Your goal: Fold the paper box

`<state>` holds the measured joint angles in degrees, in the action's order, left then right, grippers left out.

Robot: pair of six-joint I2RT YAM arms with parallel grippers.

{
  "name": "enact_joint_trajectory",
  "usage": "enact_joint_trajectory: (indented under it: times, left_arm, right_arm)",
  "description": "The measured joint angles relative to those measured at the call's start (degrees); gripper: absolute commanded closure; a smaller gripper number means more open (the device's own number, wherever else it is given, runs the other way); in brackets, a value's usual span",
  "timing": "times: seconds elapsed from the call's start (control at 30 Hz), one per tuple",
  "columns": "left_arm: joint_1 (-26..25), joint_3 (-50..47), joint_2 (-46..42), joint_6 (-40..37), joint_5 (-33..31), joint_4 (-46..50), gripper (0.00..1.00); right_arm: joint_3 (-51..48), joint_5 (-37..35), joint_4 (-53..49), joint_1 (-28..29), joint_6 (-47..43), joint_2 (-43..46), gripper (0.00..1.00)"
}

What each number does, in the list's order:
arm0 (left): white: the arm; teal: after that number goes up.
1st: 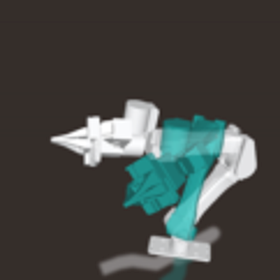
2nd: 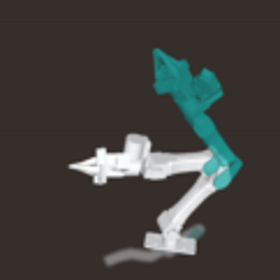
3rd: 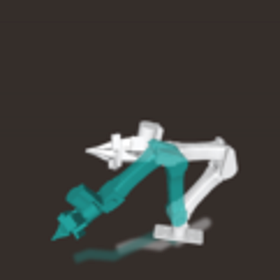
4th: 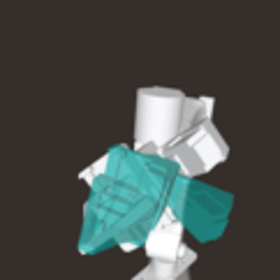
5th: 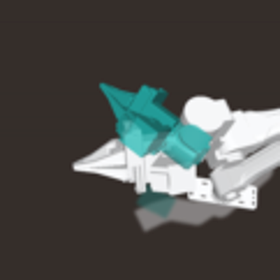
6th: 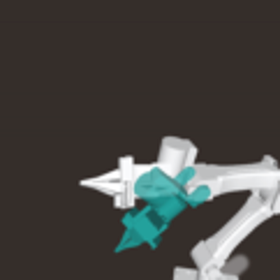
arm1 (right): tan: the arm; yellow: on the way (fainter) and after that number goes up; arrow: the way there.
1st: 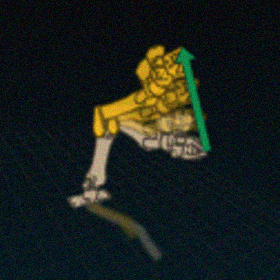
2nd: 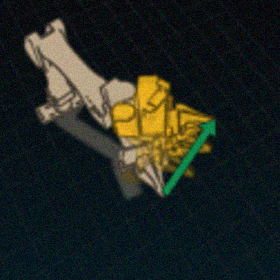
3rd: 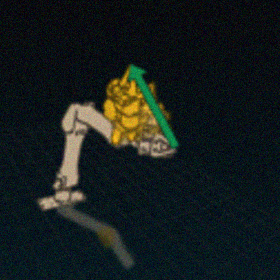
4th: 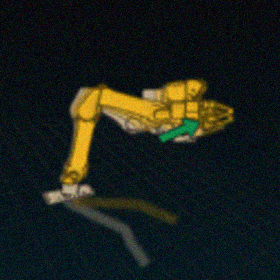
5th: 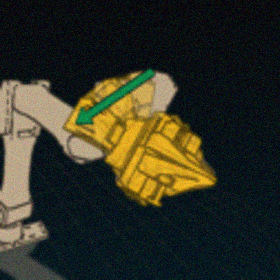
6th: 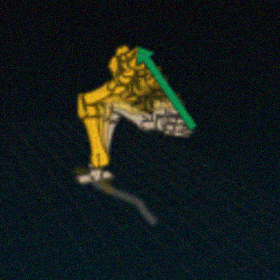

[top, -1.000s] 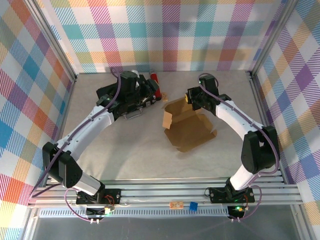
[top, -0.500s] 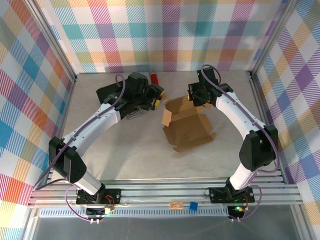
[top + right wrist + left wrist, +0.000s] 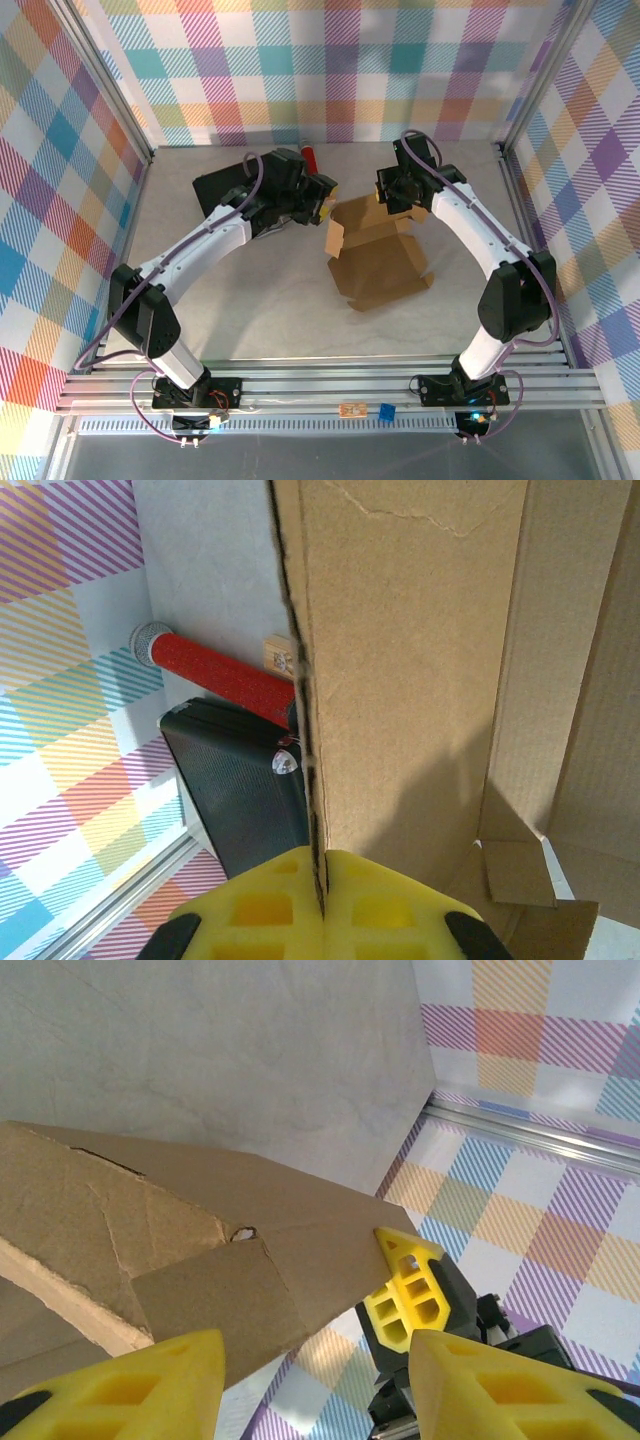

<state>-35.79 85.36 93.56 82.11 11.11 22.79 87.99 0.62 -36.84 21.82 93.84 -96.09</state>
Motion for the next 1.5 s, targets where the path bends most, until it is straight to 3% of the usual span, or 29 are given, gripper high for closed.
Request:
enact_joint_trajectory:
  times: [0.37,0.73,1.03,1.5]
  left_arm:
    - [-1.3,0.4,1.0,1.3,0.4,-1.9,0.50]
    - [-2.1,3.0,-1.1,0.8,-1.8,0.4,0.44]
    - [-5.0,3.1,-2.7,5.6,-4.6,0.9,0.43]
    - [-6.9,5.2,1.0,9.6,-7.5,-0.3,0.36]
  right_arm:
    - [0.8,0.0,-2.4,0.1,0.2,0.0,1.00]
    - [15.8,0.0,-18.7,0.3,3.5,-5.5,1.00]
    - [25.9,1.1,-30.4,0.3,5.0,-11.1,1.00]
    - [30.0,1.1,-35.3,0.3,5.4,-12.6,1.00]
